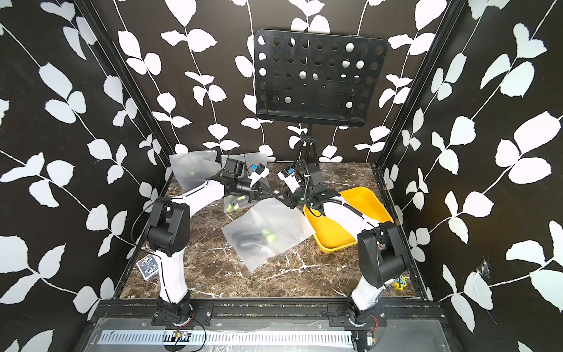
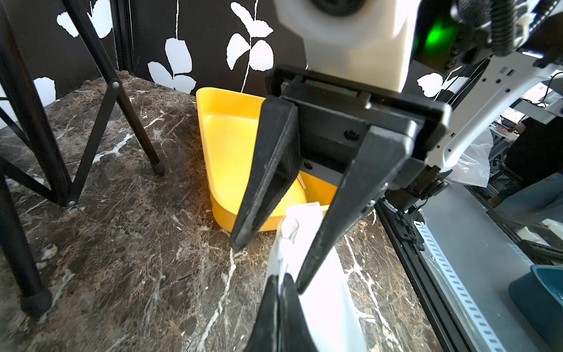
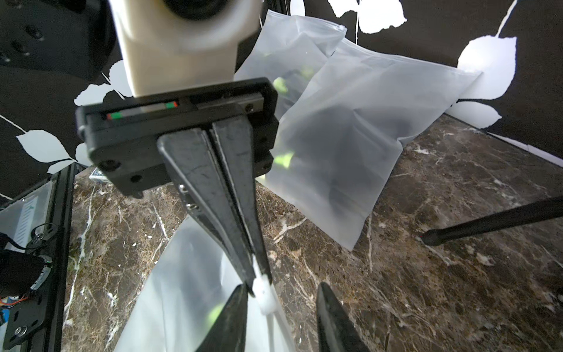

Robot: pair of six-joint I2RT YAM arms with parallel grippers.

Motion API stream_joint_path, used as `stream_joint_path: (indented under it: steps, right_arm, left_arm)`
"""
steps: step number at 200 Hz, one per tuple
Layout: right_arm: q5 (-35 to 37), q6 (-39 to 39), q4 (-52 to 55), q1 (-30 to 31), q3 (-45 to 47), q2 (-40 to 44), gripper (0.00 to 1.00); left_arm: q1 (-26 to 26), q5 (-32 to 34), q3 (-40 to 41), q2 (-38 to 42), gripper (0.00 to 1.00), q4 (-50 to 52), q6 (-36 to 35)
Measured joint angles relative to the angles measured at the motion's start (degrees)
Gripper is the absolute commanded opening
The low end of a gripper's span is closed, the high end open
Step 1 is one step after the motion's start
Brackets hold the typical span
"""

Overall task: Place the eggplant in a zip-top bag and seal the zipper
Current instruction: Adjust the zipper food storage bag in the zipper food storage bag.

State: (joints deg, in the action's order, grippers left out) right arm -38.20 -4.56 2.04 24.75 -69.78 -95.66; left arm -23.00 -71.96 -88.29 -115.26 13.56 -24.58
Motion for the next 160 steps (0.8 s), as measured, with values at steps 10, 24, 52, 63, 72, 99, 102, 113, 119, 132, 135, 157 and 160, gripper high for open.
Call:
stream_joint_path:
  steps: [10, 24, 52, 63, 72, 99, 102, 113, 119, 132, 135, 157, 160]
  right_arm:
    - [-0.35, -0.13, -0.04, 0.00, 0.00, 0.02, 0.34]
    - [-0.83, -0.13, -0.09, 0.00, 0.00, 0.02, 0.33]
    - [-1.75, -0.11, -0.66, 0.00, 0.00, 0.04, 0.27]
    - [-1.97, -0.20, -0.85, 0.00, 0.02, 0.04, 0.25]
    - [-2.23, -0.15, -0.94, 0.00, 0.02, 0.09, 0.21]
    - [-2.91, -0.35, -0.81, 0.00, 0.02, 0.35, 0.16]
    - [-2.95, -0.46, -0.76, 0.00, 0.02, 0.35, 0.15]
    - [-3.13, -0.50, -0.76, 0.02, 0.07, 0.39, 0.13]
    - [-3.23, -0.52, -0.92, 0.00, 0.22, 0.46, 0.12]
    - [-3.23, -0.59, -0.96, 0.00, 0.50, 0.70, 0.10]
    - [-3.23, -0.63, -0.92, 0.00, 0.52, 0.79, 0.09]
    - [-3.26, -1.01, -0.70, 0.00, 0.52, 0.90, 0.08]
    - [-3.26, -1.07, -0.63, 0.00, 0.52, 0.90, 0.08]
  left_arm:
    - [-0.07, -0.02, 0.00, 0.00, 0.00, 0.00, 0.00]
    - [-0.07, -0.11, 0.00, 0.00, 0.00, 0.00, 0.00]
    - [-0.07, -0.22, 0.00, 0.00, 0.00, 0.00, 0.00]
    - [-0.07, -0.20, 0.00, 0.00, 0.00, 0.00, 0.00]
    - [-0.07, -0.20, 0.00, 0.00, 0.00, 0.00, 0.00]
    - [-0.07, -0.26, 0.00, 0.00, 0.00, 0.00, 0.00]
    - [-0.07, -0.28, 0.00, 0.00, 0.00, -0.02, 0.00]
    - [-0.07, -0.26, 0.00, 0.00, 0.00, -0.02, 0.00]
    - [-0.07, -0.24, 0.00, 0.00, 0.00, 0.00, 0.00]
    - [-0.07, -0.26, 0.00, 0.00, 0.00, 0.00, 0.00]
    - [-0.07, -0.28, 0.00, 0.00, 0.00, 0.00, 0.00]
    - [-0.07, -0.39, 0.00, 0.00, 0.00, -0.04, 0.04]
    - [-0.07, -0.39, 0.00, 0.00, 0.00, -0.04, 0.04]
